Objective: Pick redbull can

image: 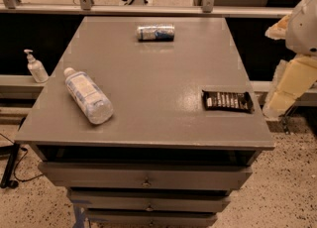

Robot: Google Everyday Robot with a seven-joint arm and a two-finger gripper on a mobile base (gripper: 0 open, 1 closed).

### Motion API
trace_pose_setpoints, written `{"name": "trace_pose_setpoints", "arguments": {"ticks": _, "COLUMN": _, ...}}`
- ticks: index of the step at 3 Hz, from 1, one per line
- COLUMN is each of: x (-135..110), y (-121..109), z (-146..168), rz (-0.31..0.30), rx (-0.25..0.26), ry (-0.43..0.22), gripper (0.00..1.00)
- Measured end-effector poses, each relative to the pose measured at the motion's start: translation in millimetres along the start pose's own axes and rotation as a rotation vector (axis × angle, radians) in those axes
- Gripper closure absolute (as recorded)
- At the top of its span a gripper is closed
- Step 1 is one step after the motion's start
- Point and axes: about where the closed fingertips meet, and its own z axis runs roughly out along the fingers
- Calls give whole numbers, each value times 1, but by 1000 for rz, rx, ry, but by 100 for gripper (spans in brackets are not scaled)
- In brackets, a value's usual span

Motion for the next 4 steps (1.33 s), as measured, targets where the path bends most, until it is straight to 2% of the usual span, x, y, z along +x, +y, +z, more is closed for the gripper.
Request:
{"name": "trace_pose_setpoints", "arguments": {"ticks": 1, "x": -13, "y": -26, "z": 25, "rz": 13, "rx": 32, "ry": -115, "gripper": 0}}
{"name": "trace_pose_setpoints", "arguments": {"ticks": 2, "x": -34, "y": -72, "z": 48, "rz": 19, "rx": 90, "ry": -234, "gripper": 0}}
{"name": "trace_pose_setpoints", "arguments": {"ticks": 3, "x": -64, "y": -125, "z": 68, "rz": 10, "rx": 145, "ry": -309, "gripper": 0}}
{"name": "trace_pose_setpoints", "arguments": {"ticks": 4, "x": -64, "y": -125, "z": 68, "rz": 11, "rx": 145, "ry": -309, "gripper": 0}}
